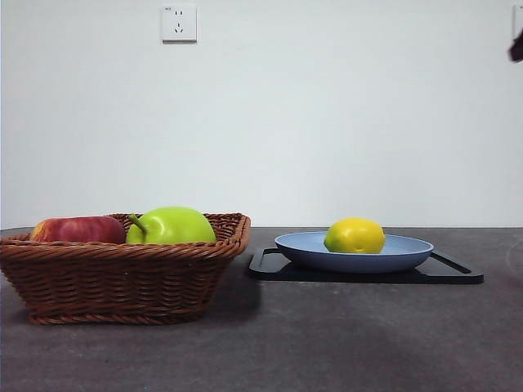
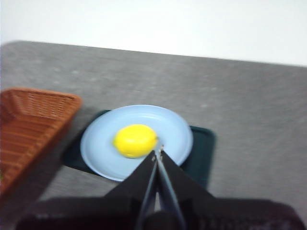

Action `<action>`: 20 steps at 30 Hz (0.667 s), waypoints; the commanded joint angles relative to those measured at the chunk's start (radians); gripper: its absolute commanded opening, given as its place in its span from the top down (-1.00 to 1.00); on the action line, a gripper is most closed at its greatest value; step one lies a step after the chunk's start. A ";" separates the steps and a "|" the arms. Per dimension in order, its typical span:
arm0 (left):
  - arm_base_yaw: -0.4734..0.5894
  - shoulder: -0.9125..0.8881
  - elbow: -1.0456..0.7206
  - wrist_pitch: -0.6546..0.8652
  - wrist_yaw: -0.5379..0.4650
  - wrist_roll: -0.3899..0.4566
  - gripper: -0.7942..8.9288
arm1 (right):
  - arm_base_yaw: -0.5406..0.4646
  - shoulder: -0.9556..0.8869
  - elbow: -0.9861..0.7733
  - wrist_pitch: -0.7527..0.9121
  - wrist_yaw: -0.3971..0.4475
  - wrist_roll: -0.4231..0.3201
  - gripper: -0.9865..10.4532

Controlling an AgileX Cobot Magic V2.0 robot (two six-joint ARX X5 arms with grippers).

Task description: Take the lemon from the basket,put the lemon in the plate,hand out the plate

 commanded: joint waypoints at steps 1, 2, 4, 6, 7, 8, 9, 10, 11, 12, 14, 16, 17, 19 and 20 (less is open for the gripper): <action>0.003 -0.002 -0.011 0.007 -0.002 -0.006 0.82 | -0.034 -0.077 -0.009 0.000 0.019 -0.105 0.82; 0.003 -0.002 -0.011 0.006 -0.002 -0.006 0.82 | -0.060 -0.110 -0.020 0.002 0.014 -0.121 0.82; 0.003 -0.002 -0.011 0.007 -0.002 -0.006 0.82 | -0.120 -0.180 -0.049 0.001 0.013 -0.123 0.82; 0.003 -0.002 -0.011 0.007 -0.002 -0.006 0.82 | -0.195 -0.248 -0.087 0.002 -0.027 -0.122 0.82; 0.003 -0.002 -0.011 0.007 -0.002 -0.006 0.82 | -0.227 -0.274 -0.104 0.002 -0.058 -0.122 0.82; 0.003 -0.002 -0.011 0.007 -0.002 -0.006 0.82 | -0.263 -0.302 -0.126 0.002 -0.094 -0.122 0.82; 0.003 -0.002 -0.011 0.007 -0.002 -0.006 0.82 | -0.298 -0.325 -0.147 0.002 -0.127 -0.122 0.82; 0.003 -0.002 -0.011 0.007 -0.002 -0.006 0.82 | -0.330 -0.347 -0.170 0.002 -0.161 -0.122 0.82; 0.003 -0.002 -0.011 0.007 -0.002 -0.006 0.82 | -0.353 -0.362 -0.189 0.003 -0.185 -0.122 0.82; 0.003 -0.002 -0.011 0.007 -0.002 -0.006 0.82 | -0.377 -0.378 -0.212 0.003 -0.211 -0.121 0.82; 0.003 -0.002 -0.011 0.007 -0.002 -0.006 0.82 | -0.411 -0.405 -0.257 0.005 -0.251 -0.119 0.82; 0.003 -0.002 -0.011 0.007 -0.002 -0.006 0.82 | -0.432 -0.432 -0.304 0.012 -0.278 -0.117 0.82; 0.003 -0.002 -0.011 0.007 -0.002 -0.006 0.82 | -0.438 -0.445 -0.329 0.020 -0.282 -0.110 0.82; 0.003 -0.002 -0.011 0.007 -0.002 -0.006 0.82 | -0.443 -0.465 -0.373 0.039 -0.295 -0.090 0.82; 0.003 -0.002 -0.011 0.007 -0.002 -0.006 0.82 | -0.444 -0.474 -0.392 0.040 -0.296 -0.080 0.82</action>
